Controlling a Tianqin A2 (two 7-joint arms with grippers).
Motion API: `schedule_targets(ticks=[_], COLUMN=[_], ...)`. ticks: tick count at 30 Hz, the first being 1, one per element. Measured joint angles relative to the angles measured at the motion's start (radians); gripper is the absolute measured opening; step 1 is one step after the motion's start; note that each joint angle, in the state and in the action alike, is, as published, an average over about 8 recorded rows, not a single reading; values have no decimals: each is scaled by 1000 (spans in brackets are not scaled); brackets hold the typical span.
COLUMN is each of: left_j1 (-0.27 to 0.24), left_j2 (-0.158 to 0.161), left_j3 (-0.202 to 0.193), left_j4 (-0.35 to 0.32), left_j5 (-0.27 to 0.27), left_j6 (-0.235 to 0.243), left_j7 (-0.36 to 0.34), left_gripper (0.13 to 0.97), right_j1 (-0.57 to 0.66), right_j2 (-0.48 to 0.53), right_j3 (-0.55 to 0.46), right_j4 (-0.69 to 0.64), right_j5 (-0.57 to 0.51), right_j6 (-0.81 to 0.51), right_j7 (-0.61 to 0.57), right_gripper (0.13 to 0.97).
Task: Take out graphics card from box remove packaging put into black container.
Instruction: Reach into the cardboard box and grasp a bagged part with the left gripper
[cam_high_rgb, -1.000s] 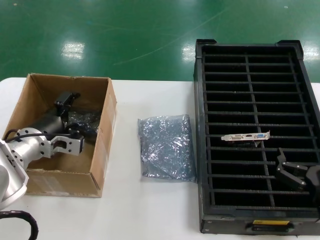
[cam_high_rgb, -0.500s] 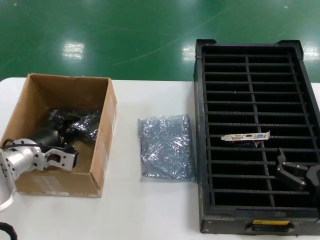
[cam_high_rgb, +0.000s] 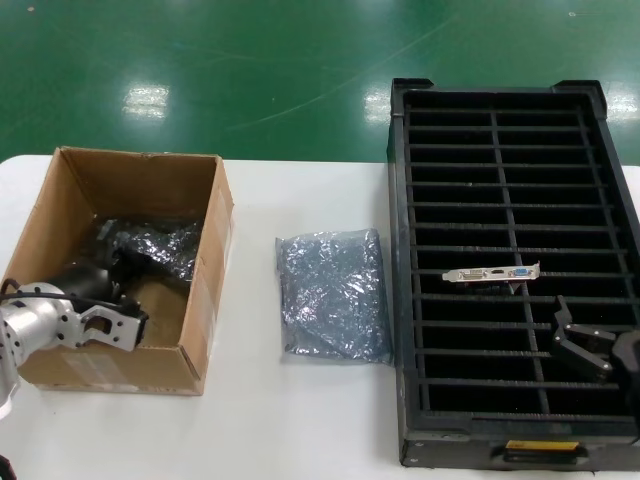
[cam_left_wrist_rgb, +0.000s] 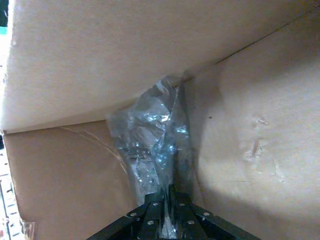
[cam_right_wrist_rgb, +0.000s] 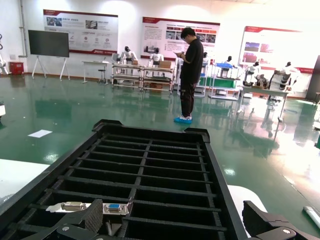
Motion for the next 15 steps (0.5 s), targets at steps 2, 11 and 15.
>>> schedule_targets(ticks=[2,11,15], left_j1=[4,7,1], left_j2=[-1,-3,-6], left_j3=[-2,-39,-56], left_j4=[0,0,0], left_j5=[-3,-40,-57], left_j6=[-1,-3,-1], left_j7=[2,29,31], left_gripper=[183,140,140], right_j1=[0,0,0], right_j2=[0,0,0], right_j3=[0,0,0], right_j4=[0,0,0], right_j5=[0,0,0], right_j6=[0,0,0], right_j7=[0,0,0], right_gripper=[966,966,966])
